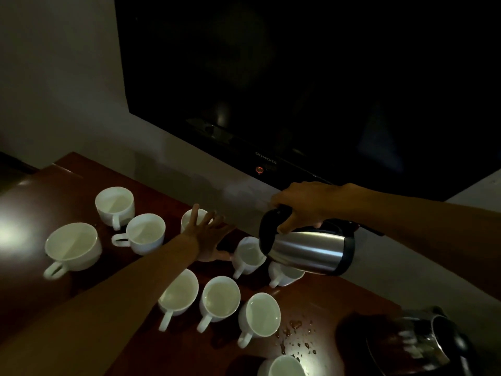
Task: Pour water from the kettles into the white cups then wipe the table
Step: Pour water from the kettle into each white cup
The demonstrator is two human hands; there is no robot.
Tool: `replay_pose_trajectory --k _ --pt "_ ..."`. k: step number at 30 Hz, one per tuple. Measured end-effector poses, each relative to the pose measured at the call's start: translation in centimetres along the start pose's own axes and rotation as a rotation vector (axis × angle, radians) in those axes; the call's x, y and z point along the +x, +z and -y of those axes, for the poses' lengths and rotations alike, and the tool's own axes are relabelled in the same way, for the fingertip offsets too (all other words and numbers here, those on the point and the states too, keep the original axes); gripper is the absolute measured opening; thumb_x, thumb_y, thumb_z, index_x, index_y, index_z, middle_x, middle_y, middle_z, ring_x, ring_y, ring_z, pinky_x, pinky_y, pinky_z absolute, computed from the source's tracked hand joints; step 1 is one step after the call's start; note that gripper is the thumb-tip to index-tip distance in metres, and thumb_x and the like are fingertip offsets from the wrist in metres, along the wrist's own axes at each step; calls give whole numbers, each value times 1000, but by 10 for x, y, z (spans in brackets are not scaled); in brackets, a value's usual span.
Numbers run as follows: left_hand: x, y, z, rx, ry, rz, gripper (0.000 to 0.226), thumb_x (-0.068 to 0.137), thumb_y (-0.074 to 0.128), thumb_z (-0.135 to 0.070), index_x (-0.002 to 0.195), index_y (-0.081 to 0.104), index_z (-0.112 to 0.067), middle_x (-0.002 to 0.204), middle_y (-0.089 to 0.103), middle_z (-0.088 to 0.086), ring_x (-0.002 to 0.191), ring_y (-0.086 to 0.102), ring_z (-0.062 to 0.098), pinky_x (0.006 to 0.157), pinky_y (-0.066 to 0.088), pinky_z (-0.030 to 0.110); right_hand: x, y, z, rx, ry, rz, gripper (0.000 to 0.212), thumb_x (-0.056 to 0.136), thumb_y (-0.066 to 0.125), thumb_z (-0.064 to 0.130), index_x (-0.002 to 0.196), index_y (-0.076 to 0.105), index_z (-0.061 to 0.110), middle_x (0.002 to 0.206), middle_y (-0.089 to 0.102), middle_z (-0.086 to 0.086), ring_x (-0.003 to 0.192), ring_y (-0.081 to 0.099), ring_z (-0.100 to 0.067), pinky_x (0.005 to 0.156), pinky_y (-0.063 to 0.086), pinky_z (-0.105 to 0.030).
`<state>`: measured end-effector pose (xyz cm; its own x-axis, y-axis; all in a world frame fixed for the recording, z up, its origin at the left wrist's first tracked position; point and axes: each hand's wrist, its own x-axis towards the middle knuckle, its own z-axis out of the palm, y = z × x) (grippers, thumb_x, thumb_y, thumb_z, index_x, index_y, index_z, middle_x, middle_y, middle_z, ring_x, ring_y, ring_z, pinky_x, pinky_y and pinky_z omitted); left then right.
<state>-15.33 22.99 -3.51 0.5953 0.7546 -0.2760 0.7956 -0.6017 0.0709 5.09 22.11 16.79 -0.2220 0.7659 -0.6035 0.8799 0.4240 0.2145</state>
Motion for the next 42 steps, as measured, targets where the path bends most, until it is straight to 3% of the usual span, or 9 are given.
replay_pose_trajectory --k 8,27,42 --pt "0 -3 -2 12 12 -4 87 89 35 -78 158 4 -34 166 -1 3 153 -8 30 112 -10 70 -4 1 -1 64 -7 -11 32 90 68 51 108 56 28 85 75 -7 62 73 -17 65 62 -36" --pt "-5 -8 -6 60 4 -7 86 89 30 -80 157 1 -35 166 -1 3 153 -8 30 110 -10 71 -18 4 0 91 21 -17 27 91 69 48 98 55 26 79 74 -5 55 68 -15 52 49 -25" --pt "-8 0 -5 24 34 -74 87 87 32 -81 156 1 -39 166 2 1 152 0 32 111 -10 70 -22 21 -8 153 33 -32 30 89 69 50 101 56 26 83 75 -8 63 73 -20 59 59 -32"
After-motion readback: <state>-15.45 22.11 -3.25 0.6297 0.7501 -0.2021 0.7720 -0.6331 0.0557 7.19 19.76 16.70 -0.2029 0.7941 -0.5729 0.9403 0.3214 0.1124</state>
